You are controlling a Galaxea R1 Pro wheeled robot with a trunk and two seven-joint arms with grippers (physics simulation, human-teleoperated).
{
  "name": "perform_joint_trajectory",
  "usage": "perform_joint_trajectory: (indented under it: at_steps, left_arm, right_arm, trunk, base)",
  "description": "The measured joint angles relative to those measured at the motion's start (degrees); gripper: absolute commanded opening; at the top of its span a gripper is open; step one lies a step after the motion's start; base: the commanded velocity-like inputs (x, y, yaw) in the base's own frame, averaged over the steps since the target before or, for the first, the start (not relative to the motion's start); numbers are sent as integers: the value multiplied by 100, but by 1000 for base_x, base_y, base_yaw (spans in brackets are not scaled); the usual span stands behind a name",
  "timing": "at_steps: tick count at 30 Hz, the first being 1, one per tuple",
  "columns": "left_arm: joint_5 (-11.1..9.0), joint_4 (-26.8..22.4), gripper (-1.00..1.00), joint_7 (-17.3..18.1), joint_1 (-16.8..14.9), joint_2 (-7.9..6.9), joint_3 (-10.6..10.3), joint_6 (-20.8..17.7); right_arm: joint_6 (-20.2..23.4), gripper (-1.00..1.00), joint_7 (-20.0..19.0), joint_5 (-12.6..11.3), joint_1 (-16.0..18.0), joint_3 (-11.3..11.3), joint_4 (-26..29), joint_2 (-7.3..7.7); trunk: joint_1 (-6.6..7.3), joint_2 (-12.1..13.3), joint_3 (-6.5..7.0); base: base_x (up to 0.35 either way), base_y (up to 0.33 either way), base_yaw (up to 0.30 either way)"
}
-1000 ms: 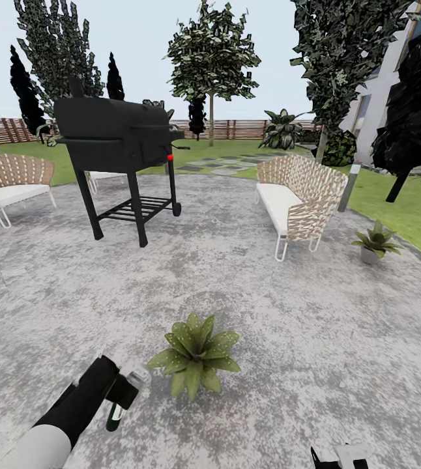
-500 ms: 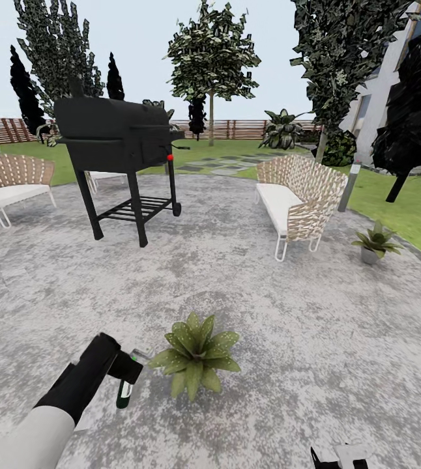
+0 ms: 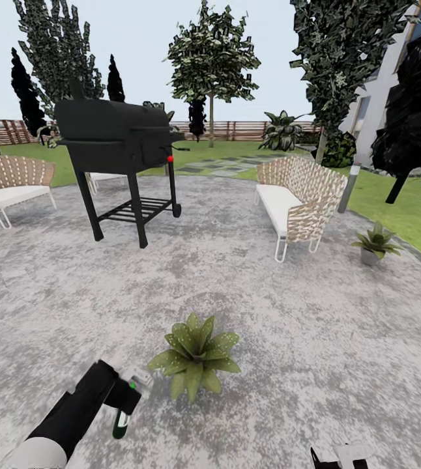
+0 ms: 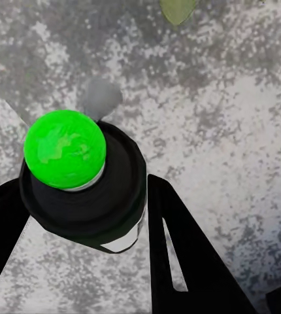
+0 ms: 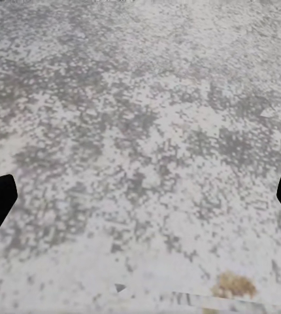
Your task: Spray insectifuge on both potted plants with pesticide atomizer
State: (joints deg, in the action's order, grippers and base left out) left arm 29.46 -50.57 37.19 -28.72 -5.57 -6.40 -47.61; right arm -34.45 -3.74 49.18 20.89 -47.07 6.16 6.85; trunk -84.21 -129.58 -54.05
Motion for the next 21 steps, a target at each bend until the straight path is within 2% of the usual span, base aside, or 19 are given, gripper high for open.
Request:
perform_joint_trajectory:
  at_steps: [3,5,6,13,21]
  left_arm:
    - [1,-22,-100,2,-59,7,2,-61]
    - [-11,-243,-100,6,-219,69,-21,-330]
    - [0,-329,-100,6,-241,53,-24,-443]
    - [-9,-262,-100,6,-176,8,-42,-390]
    - [-10,-183,-100,15,-34,43,-35,-372]
  right_arm:
    - [0,100,0,0,0,0,0,0]
    - [0,100,0,-1,0,0,8,0]
    - [0,100,0,0,0,0,8,0]
    - [0,100,0,0,0,0,9,0]
    - [0,100,0,0,0,0,9,0]
  trunk:
    - [0,0,26]
    - [0,0,45]
    - [0,0,53]
    - [0,0,114]
    - [0,0,170]
  base:
    - [0,0,0]
    - [0,0,0]
    - [0,0,0]
    - [0,0,0]
    - [0,0,0]
